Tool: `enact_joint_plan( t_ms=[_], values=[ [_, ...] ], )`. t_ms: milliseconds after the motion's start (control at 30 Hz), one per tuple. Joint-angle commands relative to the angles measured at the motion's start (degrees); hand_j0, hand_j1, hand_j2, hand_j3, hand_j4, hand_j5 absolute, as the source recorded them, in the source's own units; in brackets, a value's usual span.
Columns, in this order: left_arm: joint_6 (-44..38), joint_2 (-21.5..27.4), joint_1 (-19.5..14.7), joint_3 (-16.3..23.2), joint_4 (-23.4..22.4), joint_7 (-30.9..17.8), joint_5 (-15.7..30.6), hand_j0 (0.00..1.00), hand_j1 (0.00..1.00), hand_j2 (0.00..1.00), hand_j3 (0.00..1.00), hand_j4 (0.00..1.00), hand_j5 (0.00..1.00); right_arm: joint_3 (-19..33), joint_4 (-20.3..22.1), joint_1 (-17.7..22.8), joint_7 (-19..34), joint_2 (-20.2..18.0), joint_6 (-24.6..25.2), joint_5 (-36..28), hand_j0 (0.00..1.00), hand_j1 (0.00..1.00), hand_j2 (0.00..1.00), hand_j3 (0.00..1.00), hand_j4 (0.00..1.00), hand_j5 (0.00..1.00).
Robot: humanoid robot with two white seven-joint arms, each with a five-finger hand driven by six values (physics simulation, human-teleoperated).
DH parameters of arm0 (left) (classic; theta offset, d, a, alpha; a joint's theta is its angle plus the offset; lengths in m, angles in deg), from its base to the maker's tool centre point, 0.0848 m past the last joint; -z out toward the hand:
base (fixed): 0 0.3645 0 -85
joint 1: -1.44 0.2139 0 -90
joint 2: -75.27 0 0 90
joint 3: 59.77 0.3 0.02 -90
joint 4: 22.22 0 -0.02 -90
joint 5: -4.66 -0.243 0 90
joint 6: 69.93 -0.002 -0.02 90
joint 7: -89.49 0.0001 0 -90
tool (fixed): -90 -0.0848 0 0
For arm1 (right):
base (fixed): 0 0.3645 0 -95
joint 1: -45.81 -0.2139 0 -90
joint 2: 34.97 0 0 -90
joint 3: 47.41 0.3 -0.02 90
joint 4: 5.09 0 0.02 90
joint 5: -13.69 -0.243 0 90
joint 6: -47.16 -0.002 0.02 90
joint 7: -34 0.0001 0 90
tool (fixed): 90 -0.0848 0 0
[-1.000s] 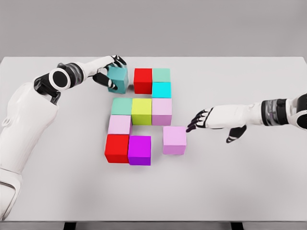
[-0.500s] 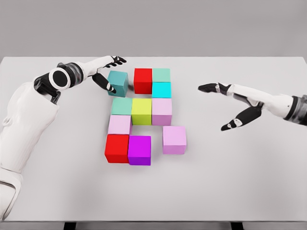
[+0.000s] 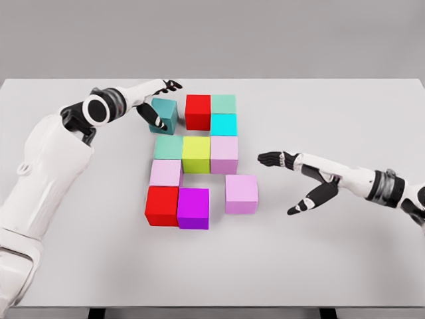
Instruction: Assemble the squares on the desktop into the number 2
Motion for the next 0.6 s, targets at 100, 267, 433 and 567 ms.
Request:
enact_joint_plan(
  t_ms=[100, 267, 433, 567],
  values=[
    [0.1, -0.7, 0.1, 0.1, 0.0, 0.0, -1.9, 0.95, 0.95, 0.95, 0.95, 0.95, 0.95, -2.2, 0.5, 0.0, 0.0, 1.8, 0.1, 0.0, 1.0, 1.0, 1.0, 1.0, 1.0, 1.0],
    [0.1, -1.3, 0.2, 0.1, 0.0, 0.0, -3.7, 0.93, 0.93, 0.93, 0.93, 0.93, 0.93, -3.6, 1.6, 0.1, 0.0, 2.1, 0.1, 0.1, 1.0, 1.0, 1.0, 1.0, 1.0, 1.0],
    [0.1, -1.2, 0.2, 0.0, 0.1, 0.0, -3.7, 0.93, 0.93, 0.93, 0.93, 0.93, 0.93, -3.7, 3.7, 0.5, 0.0, 2.1, 0.1, 0.6, 1.0, 1.0, 1.0, 1.0, 1.0, 1.0],
    [0.1, -1.4, 0.2, -1.1, 0.2, 0.0, -5.8, 0.92, 0.92, 0.92, 0.92, 0.92, 0.92, -3.7, 4.4, 0.5, 0.0, 2.1, 0.1, 0.8, 1.0, 1.0, 1.0, 1.0, 1.0, 1.0]
  ],
)
